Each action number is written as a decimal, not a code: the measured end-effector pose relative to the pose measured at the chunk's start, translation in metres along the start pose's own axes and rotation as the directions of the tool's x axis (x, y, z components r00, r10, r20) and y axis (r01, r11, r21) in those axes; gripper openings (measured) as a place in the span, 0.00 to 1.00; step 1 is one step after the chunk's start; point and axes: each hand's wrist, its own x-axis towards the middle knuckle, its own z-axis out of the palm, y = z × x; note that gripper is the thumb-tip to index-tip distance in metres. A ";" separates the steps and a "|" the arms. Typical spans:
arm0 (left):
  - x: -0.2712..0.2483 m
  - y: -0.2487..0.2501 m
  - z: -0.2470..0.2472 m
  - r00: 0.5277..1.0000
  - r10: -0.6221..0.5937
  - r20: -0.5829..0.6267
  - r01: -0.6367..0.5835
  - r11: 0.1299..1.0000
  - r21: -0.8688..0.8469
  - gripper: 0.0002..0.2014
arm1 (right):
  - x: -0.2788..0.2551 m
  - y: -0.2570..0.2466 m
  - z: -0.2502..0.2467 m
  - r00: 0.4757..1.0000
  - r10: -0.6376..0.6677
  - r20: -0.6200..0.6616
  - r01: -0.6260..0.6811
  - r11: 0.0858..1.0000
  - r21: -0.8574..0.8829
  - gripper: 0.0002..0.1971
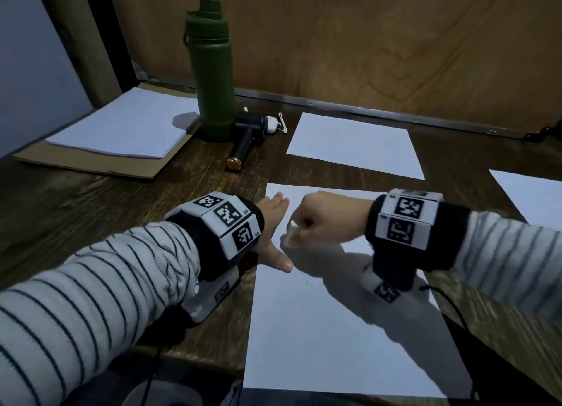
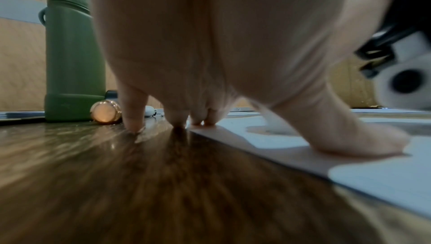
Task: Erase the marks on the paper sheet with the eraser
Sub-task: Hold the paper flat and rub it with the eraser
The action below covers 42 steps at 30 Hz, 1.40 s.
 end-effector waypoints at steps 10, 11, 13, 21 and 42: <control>-0.002 0.001 -0.004 0.999 -0.021 0.033 0.021 1.000 0.015 0.59 | 0.006 0.014 -0.004 0.993 -0.078 -0.090 0.073 0.996 -0.056 0.12; -0.002 0.000 -0.004 0.999 -0.024 0.042 0.024 1.000 0.017 0.60 | -0.002 0.015 -0.003 0.992 -0.116 -0.043 0.113 0.991 -0.078 0.12; 0.000 -0.001 -0.003 0.998 -0.024 0.051 0.023 1.000 0.020 0.60 | -0.018 0.016 -0.004 0.986 -0.140 0.091 0.147 0.986 -0.074 0.16; -0.008 0.005 -0.011 0.999 0.038 0.019 -0.038 0.999 -0.014 0.45 | 0.006 -0.003 -0.010 0.963 -0.264 0.047 0.267 0.956 -0.123 0.13; -0.002 -0.001 -0.005 0.998 -0.022 0.052 0.020 0.999 0.040 0.59 | -0.040 0.046 -0.020 0.959 -0.166 0.231 0.247 0.887 -0.390 0.16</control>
